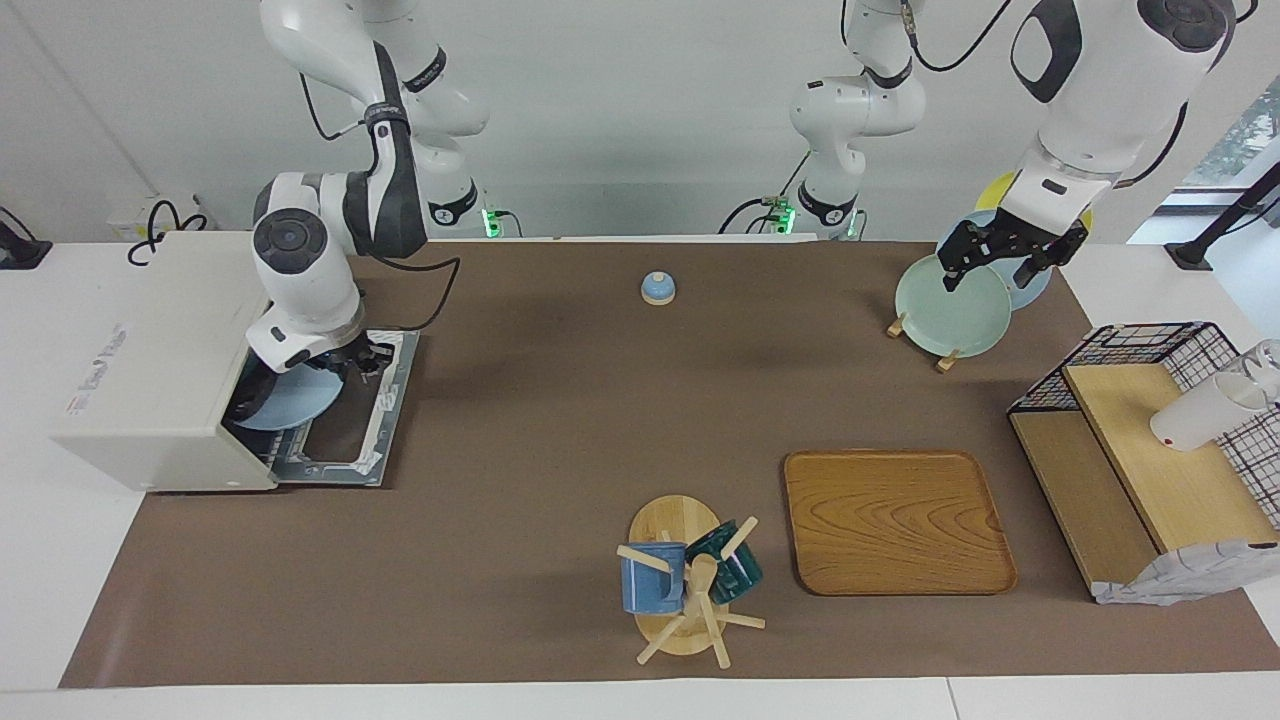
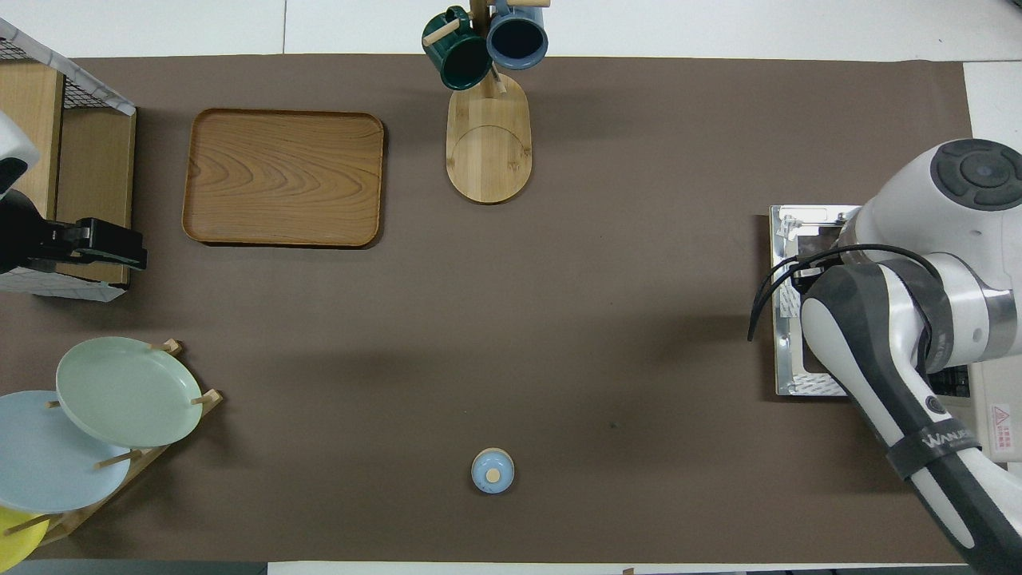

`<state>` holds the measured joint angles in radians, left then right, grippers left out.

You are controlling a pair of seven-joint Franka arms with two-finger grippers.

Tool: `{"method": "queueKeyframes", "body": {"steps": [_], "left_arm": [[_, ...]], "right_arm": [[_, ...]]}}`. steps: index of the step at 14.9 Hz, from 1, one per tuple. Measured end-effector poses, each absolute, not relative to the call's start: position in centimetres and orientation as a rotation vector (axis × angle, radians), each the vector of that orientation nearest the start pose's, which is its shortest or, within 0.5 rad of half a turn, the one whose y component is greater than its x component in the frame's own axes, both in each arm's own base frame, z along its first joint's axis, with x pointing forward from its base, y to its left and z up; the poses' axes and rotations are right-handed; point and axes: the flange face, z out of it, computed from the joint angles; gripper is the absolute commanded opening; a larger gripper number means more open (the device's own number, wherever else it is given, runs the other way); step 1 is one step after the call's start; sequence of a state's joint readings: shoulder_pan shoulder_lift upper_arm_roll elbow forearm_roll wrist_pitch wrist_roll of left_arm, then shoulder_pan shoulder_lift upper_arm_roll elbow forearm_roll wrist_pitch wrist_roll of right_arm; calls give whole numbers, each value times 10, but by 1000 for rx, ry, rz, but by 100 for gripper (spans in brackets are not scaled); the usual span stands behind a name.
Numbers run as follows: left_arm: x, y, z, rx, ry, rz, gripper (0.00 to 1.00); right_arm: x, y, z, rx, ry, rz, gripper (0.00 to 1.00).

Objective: Put eggplant into oven

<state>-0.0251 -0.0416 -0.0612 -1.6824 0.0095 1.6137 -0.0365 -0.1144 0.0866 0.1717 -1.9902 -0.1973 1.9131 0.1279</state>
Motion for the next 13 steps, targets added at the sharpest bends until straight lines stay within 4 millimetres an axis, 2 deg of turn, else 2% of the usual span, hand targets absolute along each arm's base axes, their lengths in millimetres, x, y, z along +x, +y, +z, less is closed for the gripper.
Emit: {"method": "queueKeyframes", "body": {"steps": [1,3,5,10,13], "left_arm": [[541,-46,598,-3127,79,41,100],[541,-46,598,-3127,79,41,100],[541,-46,598,-3127,79,41,100],[541,-46,598,-3127,79,41,100],[541,-46,598,-3127,79,41,100]], "right_arm": [[557,32,420,-3313,-51,217,2],[558,56,427,-3307,-75,160,0],[556,72,414,-3301,-82,105,0],[542,70,359,-3276,-77,25,0],[539,60,336,-3268,-53,51,0]]}}
